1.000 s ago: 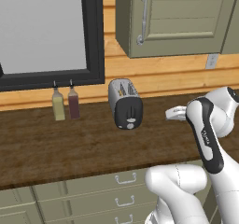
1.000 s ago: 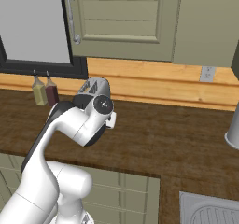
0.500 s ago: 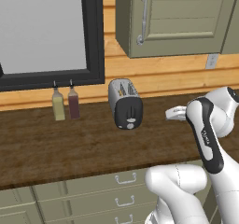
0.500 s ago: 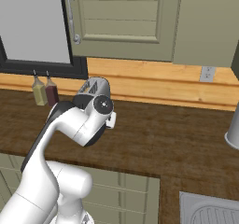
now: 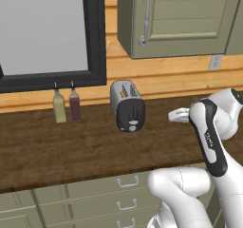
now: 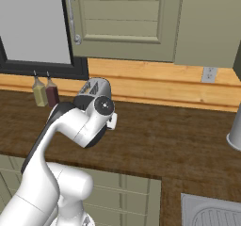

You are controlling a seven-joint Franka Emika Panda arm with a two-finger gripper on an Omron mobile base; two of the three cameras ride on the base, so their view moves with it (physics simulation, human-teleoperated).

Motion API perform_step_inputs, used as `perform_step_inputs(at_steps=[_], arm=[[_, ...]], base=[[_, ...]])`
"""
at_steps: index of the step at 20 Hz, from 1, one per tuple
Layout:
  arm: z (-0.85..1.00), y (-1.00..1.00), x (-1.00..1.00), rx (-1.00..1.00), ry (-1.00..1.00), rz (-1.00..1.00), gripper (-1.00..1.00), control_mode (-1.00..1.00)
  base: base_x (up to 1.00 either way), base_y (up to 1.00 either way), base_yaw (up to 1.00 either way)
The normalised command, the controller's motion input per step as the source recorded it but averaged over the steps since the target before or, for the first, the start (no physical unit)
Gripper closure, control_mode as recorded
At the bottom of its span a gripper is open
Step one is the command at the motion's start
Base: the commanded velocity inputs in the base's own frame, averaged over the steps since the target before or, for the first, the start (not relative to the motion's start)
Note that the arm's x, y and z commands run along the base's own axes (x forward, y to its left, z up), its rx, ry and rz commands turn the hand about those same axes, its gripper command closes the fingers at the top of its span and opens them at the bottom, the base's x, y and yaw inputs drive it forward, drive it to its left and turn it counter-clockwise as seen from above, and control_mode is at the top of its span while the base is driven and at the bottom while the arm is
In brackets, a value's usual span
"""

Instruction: Start the toaster. Once the lever pops up, take the bread to the plate on the dining counter.

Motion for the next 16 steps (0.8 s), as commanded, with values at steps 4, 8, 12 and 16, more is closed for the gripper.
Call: perform_step_inputs(at_steps=[4, 8, 12, 16], arm=[[0.0, 0.0, 0.0, 0.0, 0.0, 0.0, -1.0, -1.0], [0.0, 0.0, 0.0, 0.0, 0.0, 0.0, -1.0, -1.0], [0.0, 0.0, 0.0, 0.0, 0.0, 0.0, -1.0, -1.0], [0.0, 0.0, 0.0, 0.0, 0.0, 0.0, -1.0, -1.0]], base=[[0.0, 0.0, 0.0], [0.0, 0.0, 0.0], [0.0, 0.0, 0.0], [0.0, 0.0, 0.0]])
